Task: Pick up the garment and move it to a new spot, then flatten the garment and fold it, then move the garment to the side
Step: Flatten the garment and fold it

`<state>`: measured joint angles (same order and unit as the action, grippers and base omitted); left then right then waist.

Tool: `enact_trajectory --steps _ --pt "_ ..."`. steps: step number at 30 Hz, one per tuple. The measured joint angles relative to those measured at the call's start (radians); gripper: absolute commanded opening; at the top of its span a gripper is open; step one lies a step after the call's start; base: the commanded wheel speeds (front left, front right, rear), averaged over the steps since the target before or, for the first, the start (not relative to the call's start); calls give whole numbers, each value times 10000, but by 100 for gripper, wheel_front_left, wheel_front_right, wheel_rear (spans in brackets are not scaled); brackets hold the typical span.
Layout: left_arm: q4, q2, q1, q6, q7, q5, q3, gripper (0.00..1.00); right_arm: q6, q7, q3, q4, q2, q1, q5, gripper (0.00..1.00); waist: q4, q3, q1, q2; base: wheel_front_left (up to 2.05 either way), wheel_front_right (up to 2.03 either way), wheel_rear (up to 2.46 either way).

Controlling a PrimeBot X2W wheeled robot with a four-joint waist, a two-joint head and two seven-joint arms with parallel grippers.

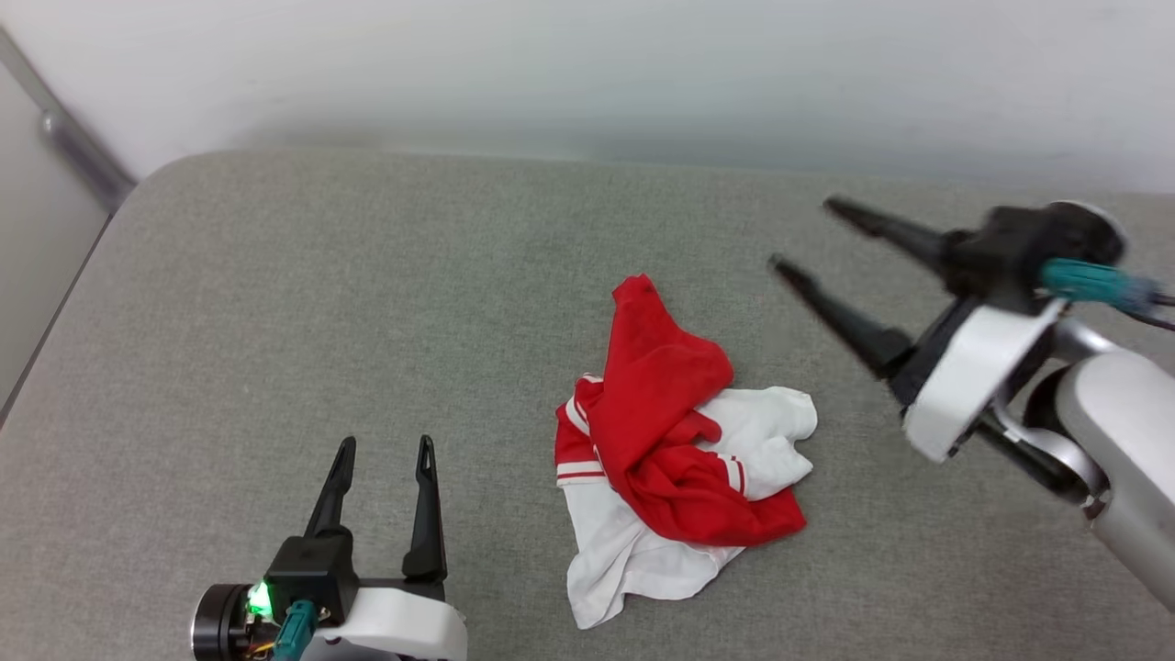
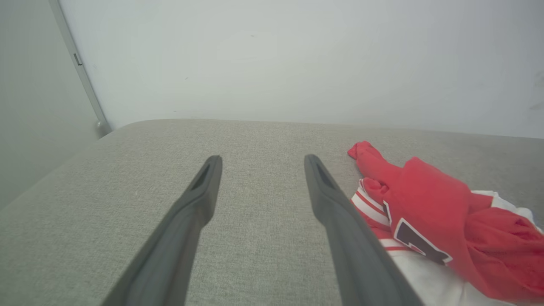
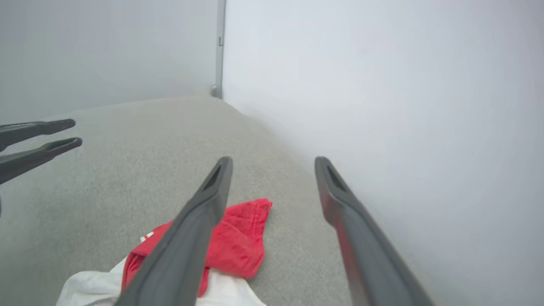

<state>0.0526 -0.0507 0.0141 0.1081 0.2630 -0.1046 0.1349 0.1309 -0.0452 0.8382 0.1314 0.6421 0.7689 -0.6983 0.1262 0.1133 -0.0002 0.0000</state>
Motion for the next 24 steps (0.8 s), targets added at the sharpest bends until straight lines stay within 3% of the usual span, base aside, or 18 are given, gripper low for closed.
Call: enact_trajectory --steps 5,10,11,12,15,16,24 --pt "-25 0 186 -111 0 136 -105 100 2 -1547 -2801 832 -1037 -1852 1919 100 -136 -270 0 0 0 0 0" --pt "-40 2 229 -247 0 226 -251 100 0 -2086 -5448 988 -2537 -3835 3603 100 -257 -403 0 0 0 0 0" --pt "-40 2 229 -247 0 226 -251 100 0 -2086 -5448 988 -2537 -3835 3603 100 -257 -403 0 0 0 0 0" --pt "-94 0 224 -357 0 291 -353 100 2 -2144 -6255 807 -3162 -4603 4094 100 -303 -422 1 0 0 0 0" --pt "-153 -2 169 -518 0 332 -456 100 0 -2161 -6934 460 -3722 -5288 4541 100 -334 -422 1 0 0 0 0" --pt "-155 -29 -14 -702 0 360 -550 100 0 -2173 -7490 12 -4253 -5866 4880 100 -357 -412 1 0 0 0 0" --pt "433 -754 -1412 -1716 0 401 -683 100 0 -2180 -8663 -1239 -5348 -7264 5580 100 -442 -328 1 0 0 0 0"
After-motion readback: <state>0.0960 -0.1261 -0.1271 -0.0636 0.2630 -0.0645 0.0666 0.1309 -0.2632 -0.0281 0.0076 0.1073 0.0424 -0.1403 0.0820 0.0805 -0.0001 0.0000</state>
